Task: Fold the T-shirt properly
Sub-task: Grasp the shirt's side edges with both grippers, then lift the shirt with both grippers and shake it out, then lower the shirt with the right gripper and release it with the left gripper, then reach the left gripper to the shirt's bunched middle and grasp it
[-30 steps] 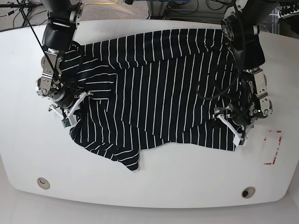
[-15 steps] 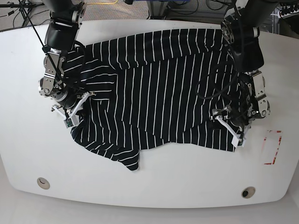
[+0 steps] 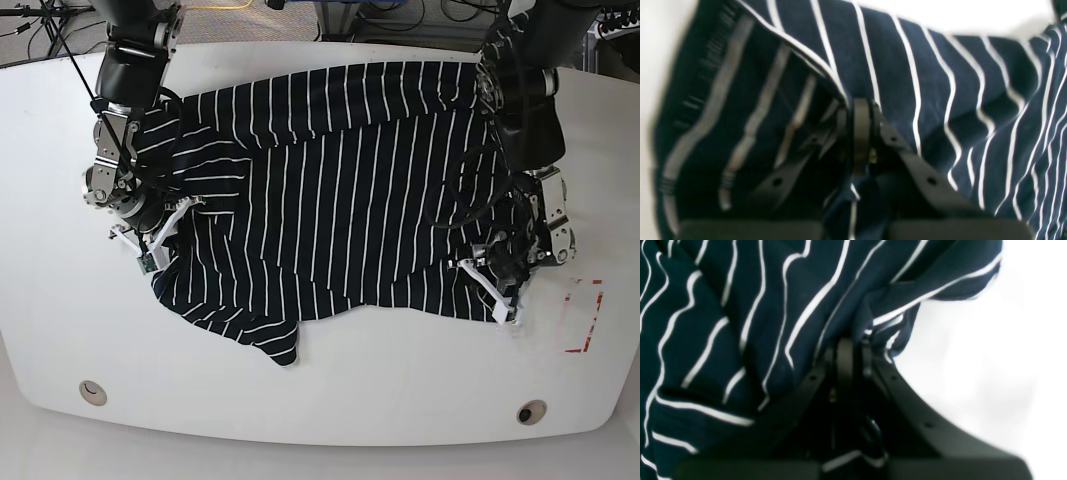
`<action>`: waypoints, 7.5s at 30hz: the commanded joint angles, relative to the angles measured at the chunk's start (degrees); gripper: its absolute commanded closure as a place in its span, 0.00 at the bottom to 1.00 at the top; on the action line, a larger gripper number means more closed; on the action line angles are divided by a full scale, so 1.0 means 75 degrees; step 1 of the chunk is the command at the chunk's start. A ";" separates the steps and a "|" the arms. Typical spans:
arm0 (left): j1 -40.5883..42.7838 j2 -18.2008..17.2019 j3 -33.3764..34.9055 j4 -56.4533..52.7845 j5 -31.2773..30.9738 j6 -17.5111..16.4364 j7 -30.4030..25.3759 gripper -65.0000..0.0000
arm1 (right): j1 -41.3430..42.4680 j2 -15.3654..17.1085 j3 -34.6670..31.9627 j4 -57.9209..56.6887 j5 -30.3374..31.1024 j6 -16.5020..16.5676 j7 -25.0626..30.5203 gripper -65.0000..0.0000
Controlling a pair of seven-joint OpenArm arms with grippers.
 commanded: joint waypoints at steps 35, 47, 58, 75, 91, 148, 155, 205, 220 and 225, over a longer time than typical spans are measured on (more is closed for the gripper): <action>0.0278 -0.0897 -0.2106 0.6038 -0.2904 -0.0023 0.2635 1.00 | 0.0306 0.0193 0.0059 0.5654 0.0075 0.0010 -0.3121 1.00; -0.1503 -0.1284 -0.2060 0.6319 -0.2881 -0.0023 0.2823 1.00 | 0.2333 0.0533 -0.0011 0.5185 0.0086 0.0010 -0.3180 1.00; -0.4082 -0.1635 -0.1380 0.6167 -0.2084 -0.0023 0.2823 1.00 | 0.4994 0.1389 -0.1172 0.4013 0.0086 0.0010 -0.3180 1.00; -0.7036 -0.1788 -0.1251 0.4514 -0.1943 -0.0023 0.2823 1.00 | 0.8534 0.2280 -0.2707 0.2806 0.0157 0.0010 -0.3180 1.00; -0.3332 -0.1788 -0.1321 0.6155 -0.2213 -0.0059 0.2846 1.00 | 0.3986 0.2256 -0.0715 0.5971 0.0157 0.0010 -0.4317 1.00; -0.0413 0.0533 -0.0219 0.0400 -0.0396 -0.0047 -0.0917 0.28 | -0.2156 -0.1108 0.1923 0.6439 0.0157 0.0010 -0.3391 1.00; -0.0847 0.0697 -0.0219 -0.1066 -0.0396 0.0094 -0.1960 0.28 | -0.2156 -0.1155 0.1923 0.6428 0.0169 0.0010 -0.3391 1.00; -0.1316 0.2020 -0.0172 -0.5004 -0.1568 0.1078 -0.4515 0.41 | -0.2238 -0.1108 0.1923 0.6322 0.0544 0.0010 -0.3391 1.00; -0.1328 0.2020 -0.0125 -0.4992 -0.1744 0.1278 -0.4492 1.00 | -0.2238 -0.1120 0.1923 0.6322 0.0544 0.0010 -0.3391 1.00; -0.1246 0.2020 -0.0125 -0.4629 -0.1744 0.1278 -0.4433 1.00 | -0.2226 -0.1131 0.1923 0.6322 0.0544 0.0010 -0.3391 1.00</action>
